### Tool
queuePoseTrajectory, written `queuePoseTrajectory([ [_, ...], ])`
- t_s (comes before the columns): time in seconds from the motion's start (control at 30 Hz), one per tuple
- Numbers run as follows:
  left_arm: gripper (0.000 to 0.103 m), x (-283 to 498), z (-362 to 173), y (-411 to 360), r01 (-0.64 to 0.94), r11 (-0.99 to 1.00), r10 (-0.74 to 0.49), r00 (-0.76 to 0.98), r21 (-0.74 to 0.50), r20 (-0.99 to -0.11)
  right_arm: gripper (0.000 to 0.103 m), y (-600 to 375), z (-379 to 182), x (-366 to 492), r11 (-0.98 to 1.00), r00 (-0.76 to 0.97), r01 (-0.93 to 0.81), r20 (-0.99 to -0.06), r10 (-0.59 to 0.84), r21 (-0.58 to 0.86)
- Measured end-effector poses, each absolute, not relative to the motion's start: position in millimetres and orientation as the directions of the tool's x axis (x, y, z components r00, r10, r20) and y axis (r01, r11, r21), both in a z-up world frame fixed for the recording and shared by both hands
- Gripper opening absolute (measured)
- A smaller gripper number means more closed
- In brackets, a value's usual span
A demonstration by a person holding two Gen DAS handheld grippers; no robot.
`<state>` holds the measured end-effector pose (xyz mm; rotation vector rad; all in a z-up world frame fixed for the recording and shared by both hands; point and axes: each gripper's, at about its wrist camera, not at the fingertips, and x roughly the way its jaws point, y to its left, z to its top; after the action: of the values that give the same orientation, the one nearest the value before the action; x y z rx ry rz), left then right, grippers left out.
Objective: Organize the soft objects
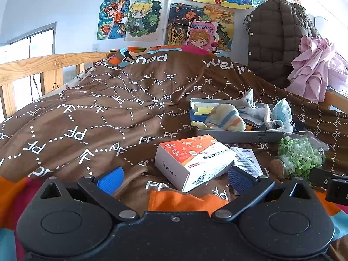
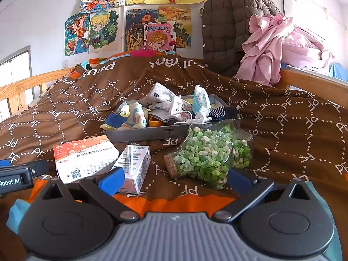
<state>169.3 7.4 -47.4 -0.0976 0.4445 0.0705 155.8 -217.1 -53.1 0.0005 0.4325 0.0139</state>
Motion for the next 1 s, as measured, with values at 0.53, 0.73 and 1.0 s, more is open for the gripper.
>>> queuePoseTrajectory([
  [0.53, 0.102, 171.9, -50.5, 4.2, -0.071, 0.995, 0.032, 0.892, -0.069, -0.451, 0.103, -218.3, -53.2, 157.6, 1.000, 0.906, -0.015, -0.424, 0.015, 0.003],
  [0.73, 0.102, 172.5, -50.7, 4.1, -0.079, 0.995, 0.039, 0.889, -0.069, -0.456, 0.103, -217.4, -54.1, 157.1, 1.000, 0.904, -0.016, -0.426, 0.016, 0.003],
  [1.0, 0.102, 171.5, -50.6, 4.1, -0.072, 0.995, 0.033, 0.892, -0.069, -0.451, 0.103, -218.4, -54.0, 157.5, 1.000, 0.902, -0.019, -0.431, 0.018, 0.002],
])
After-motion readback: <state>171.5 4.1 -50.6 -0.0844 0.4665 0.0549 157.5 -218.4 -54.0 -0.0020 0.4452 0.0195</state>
